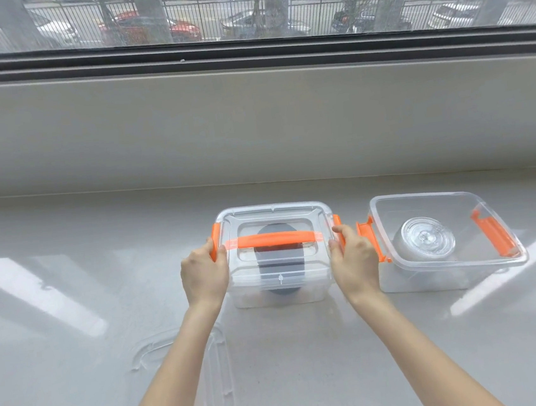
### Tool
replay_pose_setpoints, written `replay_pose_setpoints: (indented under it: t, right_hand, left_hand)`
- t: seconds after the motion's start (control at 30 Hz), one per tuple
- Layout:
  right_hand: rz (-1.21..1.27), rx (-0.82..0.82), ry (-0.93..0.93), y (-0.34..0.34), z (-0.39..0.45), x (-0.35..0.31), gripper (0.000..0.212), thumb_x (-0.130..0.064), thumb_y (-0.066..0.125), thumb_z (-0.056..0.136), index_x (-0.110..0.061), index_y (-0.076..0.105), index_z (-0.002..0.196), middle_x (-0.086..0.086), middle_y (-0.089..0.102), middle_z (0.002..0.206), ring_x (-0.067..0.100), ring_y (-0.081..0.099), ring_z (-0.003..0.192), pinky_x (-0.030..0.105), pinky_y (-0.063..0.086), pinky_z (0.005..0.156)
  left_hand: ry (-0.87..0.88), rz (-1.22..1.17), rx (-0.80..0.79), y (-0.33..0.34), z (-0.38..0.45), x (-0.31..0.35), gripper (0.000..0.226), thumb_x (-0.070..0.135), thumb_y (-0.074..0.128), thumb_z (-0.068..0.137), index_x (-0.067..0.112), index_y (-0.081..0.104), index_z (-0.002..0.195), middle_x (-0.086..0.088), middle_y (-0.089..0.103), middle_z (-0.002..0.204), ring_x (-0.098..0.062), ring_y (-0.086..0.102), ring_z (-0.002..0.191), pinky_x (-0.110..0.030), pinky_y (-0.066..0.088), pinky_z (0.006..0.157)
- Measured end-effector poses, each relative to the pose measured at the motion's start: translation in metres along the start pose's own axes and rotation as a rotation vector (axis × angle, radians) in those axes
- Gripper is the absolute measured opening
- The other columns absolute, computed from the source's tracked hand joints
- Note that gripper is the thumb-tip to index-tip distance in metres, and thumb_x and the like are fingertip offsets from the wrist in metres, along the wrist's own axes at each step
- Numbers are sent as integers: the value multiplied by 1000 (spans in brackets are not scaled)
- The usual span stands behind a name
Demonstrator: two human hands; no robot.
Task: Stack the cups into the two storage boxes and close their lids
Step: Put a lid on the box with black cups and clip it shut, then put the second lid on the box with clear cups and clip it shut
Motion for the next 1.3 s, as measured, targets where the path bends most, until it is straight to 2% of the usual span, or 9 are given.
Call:
replay_pose_setpoints:
  t: [0.23, 0.4, 0.57, 0.67, 0.8, 1.0, 1.1, 1.2, 1.3]
  right_hand:
    - [-197, 15, -161, 2, -2, -19, 30, 3, 44, 89, -4, 60, 114, 27, 67, 80, 39, 58, 84, 38, 43, 68]
    - [-271, -67, -150, 6, 0, -17, 26, -9, 40, 93, -5, 58, 112, 27, 67, 88, 39, 58, 89, 39, 43, 68]
    - [-195, -121, -161, -5, 1, -33, 30, -13, 46, 90, -7, 57, 117, 20, 66, 112, 37, 53, 108, 40, 40, 89]
    - [137, -77, -258, -12, -35, -64, 20, -5, 50, 87, -7, 65, 100, 9, 69, 102, 23, 59, 96, 21, 39, 81]
    - [316, -296, -179, 37, -92, -64, 16, -4, 54, 86, -11, 68, 89, -5, 63, 77, 12, 56, 74, 9, 41, 64]
    - [147, -826, 37, 138, -177, -34, 23, -14, 50, 89, -5, 65, 105, 0, 60, 79, 17, 58, 79, 32, 48, 76]
    - [143, -873, 169, 156, -198, -23, 21, -11, 51, 86, 1, 64, 97, 6, 60, 68, 21, 57, 66, 42, 54, 72]
    - [118, -884, 230, 167, -210, -16, 28, -12, 55, 79, 11, 59, 94, 10, 54, 70, 20, 50, 62, 39, 48, 61]
    - [79, -831, 176, 167, -208, -20, 27, -10, 57, 80, 0, 61, 105, 4, 59, 81, 19, 55, 76, 30, 47, 74]
  left_hand:
    - [-4, -24, -2, 0, 0, -1, 26, 18, 49, 89, -1, 64, 79, -32, 60, 67, -46, 54, 70, -32, 30, 57]
    - [-47, -63, -84, 1, -1, -1, 26, 21, 49, 90, 2, 67, 92, -14, 52, 55, -35, 48, 65, -30, 33, 61]
    - [-171, -291, -294, -14, -7, -29, 34, 24, 49, 91, 12, 60, 120, -8, 67, 112, -20, 59, 106, -30, 40, 92]
    - [-186, -280, -346, -38, -38, -55, 30, 21, 52, 89, 14, 61, 118, -10, 67, 114, -22, 60, 111, -33, 43, 98]
    - [-236, -205, -319, -66, -88, -95, 30, 12, 54, 88, 11, 61, 117, -5, 63, 121, -16, 56, 109, -26, 38, 94]
    - [-364, 42, -213, -85, -140, -168, 41, 4, 53, 85, 3, 52, 126, -17, 54, 131, -29, 45, 126, -36, 31, 107]
    - [-501, 98, -210, -84, -160, -200, 38, 4, 53, 84, 2, 53, 122, -21, 57, 119, -34, 52, 113, -38, 37, 98]
    - [-513, 119, -217, -81, -165, -210, 14, 2, 53, 81, 9, 61, 90, -17, 61, 90, -34, 57, 90, -32, 36, 75]
    - [-528, 125, -183, -85, -162, -216, 13, -2, 51, 79, -3, 64, 82, -20, 67, 85, -37, 61, 87, -35, 41, 73]
Point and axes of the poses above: each hand's wrist, its own z-axis towards the middle knuckle, its own y-axis out of the palm, x = y × z, the point moved 10 cm from there along z, towards the middle knuckle
